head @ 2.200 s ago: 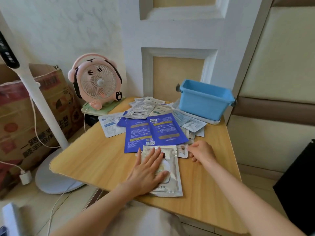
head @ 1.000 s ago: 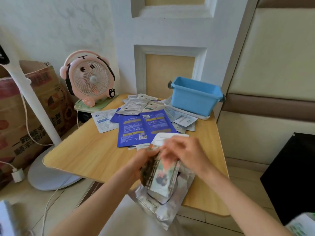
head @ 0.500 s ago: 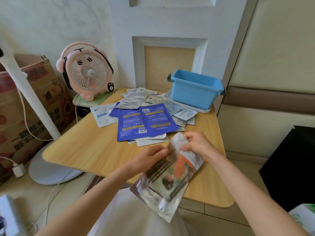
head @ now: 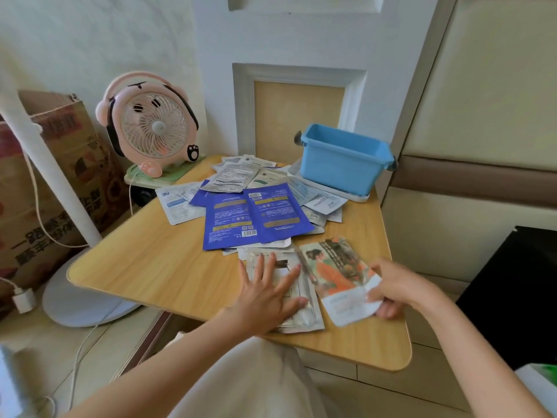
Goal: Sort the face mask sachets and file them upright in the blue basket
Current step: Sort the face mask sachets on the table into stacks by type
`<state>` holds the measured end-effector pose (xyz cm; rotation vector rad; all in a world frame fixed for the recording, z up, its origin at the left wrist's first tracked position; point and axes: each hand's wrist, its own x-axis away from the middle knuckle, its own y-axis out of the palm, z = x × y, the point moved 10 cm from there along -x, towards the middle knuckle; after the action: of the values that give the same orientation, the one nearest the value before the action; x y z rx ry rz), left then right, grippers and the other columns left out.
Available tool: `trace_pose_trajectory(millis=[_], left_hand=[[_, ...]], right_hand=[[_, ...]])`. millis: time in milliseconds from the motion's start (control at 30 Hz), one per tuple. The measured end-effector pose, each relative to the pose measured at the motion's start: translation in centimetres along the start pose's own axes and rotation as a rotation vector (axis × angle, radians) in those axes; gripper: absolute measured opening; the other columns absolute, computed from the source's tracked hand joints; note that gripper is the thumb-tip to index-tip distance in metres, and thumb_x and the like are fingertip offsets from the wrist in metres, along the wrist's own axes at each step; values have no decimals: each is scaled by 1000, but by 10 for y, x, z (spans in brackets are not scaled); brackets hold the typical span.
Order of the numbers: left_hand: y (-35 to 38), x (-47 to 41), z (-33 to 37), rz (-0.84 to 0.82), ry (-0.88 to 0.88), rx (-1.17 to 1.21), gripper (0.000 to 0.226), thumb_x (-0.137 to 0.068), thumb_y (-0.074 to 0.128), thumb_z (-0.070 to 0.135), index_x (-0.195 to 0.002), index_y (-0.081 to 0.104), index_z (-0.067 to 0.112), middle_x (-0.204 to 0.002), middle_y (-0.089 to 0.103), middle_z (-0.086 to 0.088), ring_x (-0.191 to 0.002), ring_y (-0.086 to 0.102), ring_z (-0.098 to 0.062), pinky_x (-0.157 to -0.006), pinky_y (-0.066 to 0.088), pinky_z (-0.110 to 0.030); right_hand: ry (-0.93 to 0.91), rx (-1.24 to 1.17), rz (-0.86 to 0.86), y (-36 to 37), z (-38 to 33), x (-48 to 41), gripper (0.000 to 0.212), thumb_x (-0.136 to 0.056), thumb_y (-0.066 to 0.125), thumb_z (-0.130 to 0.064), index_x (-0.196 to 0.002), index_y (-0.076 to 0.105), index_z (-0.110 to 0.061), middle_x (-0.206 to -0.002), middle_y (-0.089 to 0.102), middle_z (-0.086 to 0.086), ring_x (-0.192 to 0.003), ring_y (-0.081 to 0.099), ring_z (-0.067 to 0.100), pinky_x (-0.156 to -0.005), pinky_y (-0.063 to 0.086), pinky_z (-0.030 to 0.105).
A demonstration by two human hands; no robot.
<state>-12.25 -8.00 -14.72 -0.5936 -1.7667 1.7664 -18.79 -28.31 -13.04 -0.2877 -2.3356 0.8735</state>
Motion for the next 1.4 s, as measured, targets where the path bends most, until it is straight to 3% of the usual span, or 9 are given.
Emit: trace_pose_trajectory(millis=[167, 267, 367, 567, 767, 1033, 1167, 1267, 1400], left_hand=[[-19, -15, -2, 48, 95, 18, 98, -61, 0, 85, -141, 27, 36, -147, 24, -6, -138, 22, -25, -111, 15, -55], [-39, -34, -19, 215, 84, 69, 81, -75, 8, 75, -127, 47, 26, -129, 43, 5, -121, 42, -14, -101, 32, -30], [-32, -48, -36, 231, 36, 90, 100, -66, 3, 84, -135, 41, 22, -137, 40, 6, -127, 38, -13, -105, 28, -29], [-27, -69, -68, 29, -34, 115, 137, -35, 2, 99, -146, 19, 21, -151, 24, 4, -140, 22, -16, -116, 16, -42], [-24, -84, -91, -78, -10, 201, 50, -101, 21, 41, -148, 20, 24, -153, 25, 4, -139, 27, -16, -111, 26, -34], [-29, -90, -105, -119, -83, 147, 71, -92, 34, 60, -149, 15, 23, -155, 19, 1, -142, 20, -20, -116, 16, -40], [-48, -86, -95, -12, -80, -52, 68, -91, 38, 59, -145, 27, 20, -147, 35, 0, -130, 42, -22, -95, 41, -34], [-61, -77, -73, 131, 21, -233, 43, -98, 37, 39, -133, 43, 14, -132, 50, -4, -111, 56, -22, -75, 44, -30], [-58, -66, -85, 169, -11, -33, 35, -98, 42, 23, -133, 49, 18, -139, 49, 1, -121, 52, -20, -94, 47, -33]], right_hand=[[-272, 668, 359, -27, -47, 35, 59, -80, 60, -56, -128, 44, -26, -132, 51, -3, -118, 50, 18, -92, 43, 36], [-747, 544, 88, 47, -88, 37, 71, -80, 31, -72, -143, 7, -52, -155, -2, -19, -145, -3, 9, -119, 5, 45], [-798, 763, 73, 93, -74, 4, 79, -67, -7, -84, -139, -11, -53, -153, -19, -19, -144, -17, 12, -115, -15, 49], [-736, 770, 123, 84, -85, -25, 73, -72, -4, -76, -141, -7, -52, -156, -16, -13, -145, -16, 16, -113, -15, 54], [-750, 737, 119, 88, -91, -29, 79, -69, -4, -78, -143, 0, -51, -156, -13, -14, -145, -15, 15, -114, -14, 54], [-752, 630, 16, 79, -93, -14, 70, -76, 18, -77, -141, 23, -51, -155, 8, -20, -145, 4, 9, -118, -1, 46], [-724, 220, 295, 26, -127, -27, 37, -92, 56, -33, -128, 55, -27, -134, 52, -10, -126, 45, 11, -105, 32, 24], [-740, 428, 457, 24, -151, -50, 39, -90, 59, -30, -129, 55, -25, -125, 51, -4, -119, 43, 16, -91, 38, 25], [-884, 795, 617, 44, -177, -60, 16, -84, 65, -29, -96, 70, -20, -105, 61, 2, -100, 53, 22, -82, 44, 35]])
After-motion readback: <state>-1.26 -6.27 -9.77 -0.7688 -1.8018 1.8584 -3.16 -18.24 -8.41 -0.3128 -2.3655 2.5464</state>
